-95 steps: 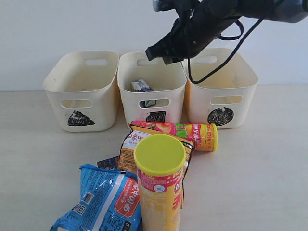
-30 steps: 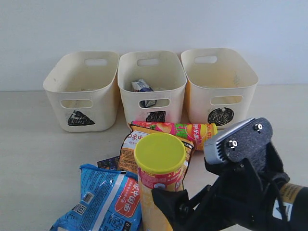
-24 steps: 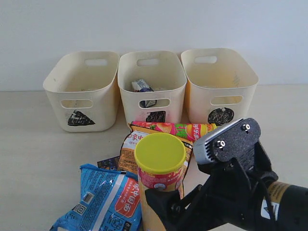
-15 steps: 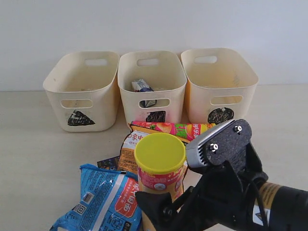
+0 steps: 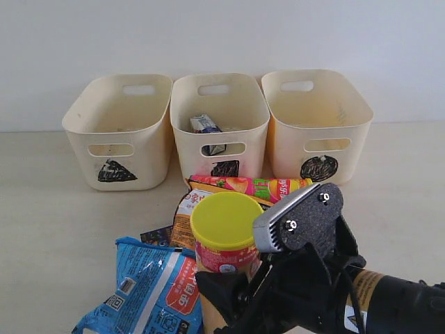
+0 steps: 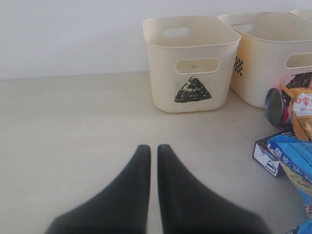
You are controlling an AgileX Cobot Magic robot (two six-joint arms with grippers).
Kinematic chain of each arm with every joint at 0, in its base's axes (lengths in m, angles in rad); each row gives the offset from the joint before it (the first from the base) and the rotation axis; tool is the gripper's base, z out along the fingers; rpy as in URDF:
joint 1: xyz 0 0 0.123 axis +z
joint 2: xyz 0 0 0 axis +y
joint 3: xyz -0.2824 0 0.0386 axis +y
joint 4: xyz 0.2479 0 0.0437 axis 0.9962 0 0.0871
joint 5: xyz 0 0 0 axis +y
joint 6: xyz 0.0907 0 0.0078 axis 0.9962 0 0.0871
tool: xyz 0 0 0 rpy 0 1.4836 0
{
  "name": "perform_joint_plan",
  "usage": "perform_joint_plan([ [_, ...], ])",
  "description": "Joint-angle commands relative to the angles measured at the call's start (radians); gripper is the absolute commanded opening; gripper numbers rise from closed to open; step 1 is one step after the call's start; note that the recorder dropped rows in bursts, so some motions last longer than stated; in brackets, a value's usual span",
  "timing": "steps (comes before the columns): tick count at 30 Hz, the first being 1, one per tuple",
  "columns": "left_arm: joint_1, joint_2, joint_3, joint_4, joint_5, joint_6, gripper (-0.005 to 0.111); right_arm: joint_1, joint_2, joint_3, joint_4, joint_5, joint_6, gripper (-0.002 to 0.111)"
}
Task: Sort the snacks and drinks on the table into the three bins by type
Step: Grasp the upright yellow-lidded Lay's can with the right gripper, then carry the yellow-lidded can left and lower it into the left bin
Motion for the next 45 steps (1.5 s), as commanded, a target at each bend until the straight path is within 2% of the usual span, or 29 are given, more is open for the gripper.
perform_joint_plan([
  [1, -0.001, -0.003, 0.004, 0.0, -0.004, -0.007, 0.004, 0.002, 0.003, -0.006, -0.01, -0.04, -0.005, 0.002],
  [6, -0.001, -0.003, 0.004, 0.0, -0.004, -0.007, 0.004, 0.002, -0.032, -0.006, -0.01, -0.101, -0.02, 0.001],
  [15, -0.001, -0.003, 0.004, 0.0, -0.004, -0.007, 0.004, 0.002, -0.25, -0.013, 0.044, -0.156, -0.236, 0.001],
  [21, -0.001, -0.003, 0.004, 0.0, -0.004, -0.007, 0.004, 0.002, -0.296, -0.155, 0.108, -0.136, -0.243, 0.001],
  [31, -0.001, -0.003, 0.004, 0.0, -0.004, -0.007, 0.004, 0.0, -0.091, -0.521, 0.171, -0.072, -0.481, 0.001],
  [37, -0.001, -0.003, 0.004, 0.0, -0.004, -0.007, 0.004, -0.007, 0.1, -0.721, 0.215, -0.069, -0.509, 0.001],
  [45, -0.001, -0.003, 0.004, 0.0, -0.004, -0.007, 0.004, -0.103, 0.336, -1.03, 0.215, 0.121, -0.465, 0.001],
])
